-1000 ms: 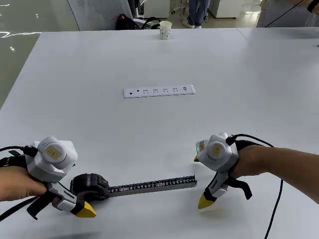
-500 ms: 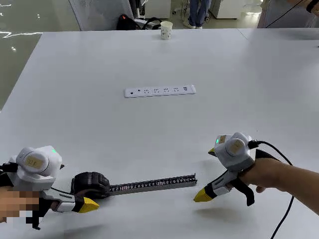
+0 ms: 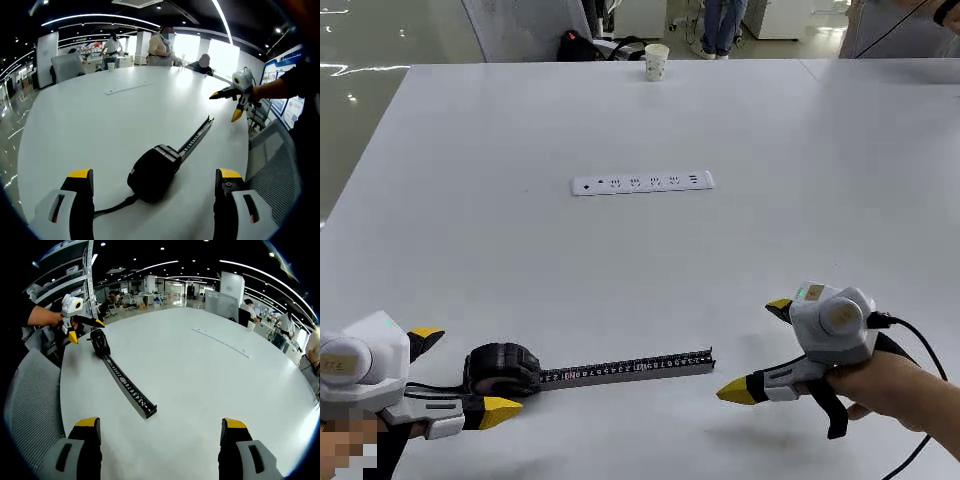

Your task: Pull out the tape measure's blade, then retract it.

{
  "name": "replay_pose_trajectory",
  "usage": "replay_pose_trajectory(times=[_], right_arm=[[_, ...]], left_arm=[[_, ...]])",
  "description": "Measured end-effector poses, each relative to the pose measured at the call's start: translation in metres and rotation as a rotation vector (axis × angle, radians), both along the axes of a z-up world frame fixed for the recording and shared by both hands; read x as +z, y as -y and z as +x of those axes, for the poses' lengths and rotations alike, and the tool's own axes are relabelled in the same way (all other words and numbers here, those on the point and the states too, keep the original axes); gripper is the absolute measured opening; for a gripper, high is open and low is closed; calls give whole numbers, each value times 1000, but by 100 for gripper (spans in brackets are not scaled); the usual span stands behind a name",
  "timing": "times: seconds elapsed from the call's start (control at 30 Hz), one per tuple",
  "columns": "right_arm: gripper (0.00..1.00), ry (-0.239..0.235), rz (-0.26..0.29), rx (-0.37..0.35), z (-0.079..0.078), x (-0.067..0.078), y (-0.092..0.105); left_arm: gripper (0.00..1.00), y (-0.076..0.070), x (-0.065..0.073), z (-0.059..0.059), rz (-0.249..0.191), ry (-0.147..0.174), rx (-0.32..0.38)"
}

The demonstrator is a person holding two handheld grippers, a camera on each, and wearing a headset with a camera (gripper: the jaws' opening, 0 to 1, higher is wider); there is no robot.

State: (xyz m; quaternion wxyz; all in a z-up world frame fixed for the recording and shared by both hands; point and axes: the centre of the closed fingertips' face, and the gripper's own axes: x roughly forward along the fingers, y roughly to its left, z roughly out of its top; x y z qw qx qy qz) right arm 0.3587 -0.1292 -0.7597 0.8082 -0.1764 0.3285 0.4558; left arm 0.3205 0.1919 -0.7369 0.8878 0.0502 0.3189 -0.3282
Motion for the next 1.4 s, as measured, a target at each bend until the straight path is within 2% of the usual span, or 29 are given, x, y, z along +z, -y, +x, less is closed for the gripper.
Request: replay_pose_trajectory(times=[0.07,0.13,0.17,0.23,0.33,0.47,0.57,0.63,0.8,1.0,1.07,1.17,1.4], right_arm=[[99,12,-2,-8,-4,1,4],[99,9,36,-25,-8,3,7],[99,16,56,-25,-10,5,7],[99,33,81,-18,-14,6,11],[99,51,95,-20,-19,6,19],[99,51,104,-52,-23,8,30],[99,45,101,-60,-29,8,38],[99,36,83,-54,-34,6,43],[99,38,50,-37,-44,5,57],[99,35,39,-40,-51,6,74],[99,32,36,-46,-52,6,78],[99,13,27,-56,-55,3,84],[99,22,35,-67,-57,9,90]], left_arm=[[99,-2,-2,-3,8,1,16],[99,-4,-3,-6,11,7,24],[99,-7,-4,-6,28,12,33],[99,-9,-5,-8,30,18,41],[99,-13,-4,-15,44,37,56],[99,-15,-4,-25,36,43,62],[99,-16,-7,-31,43,39,62],[99,-17,-5,-34,24,39,69],[99,-22,-3,-41,22,50,83],[99,-25,2,-46,18,68,94],[99,-25,2,-49,-3,58,105],[99,-26,1,-53,1,49,112],[99,-31,-3,-56,1,46,123]])
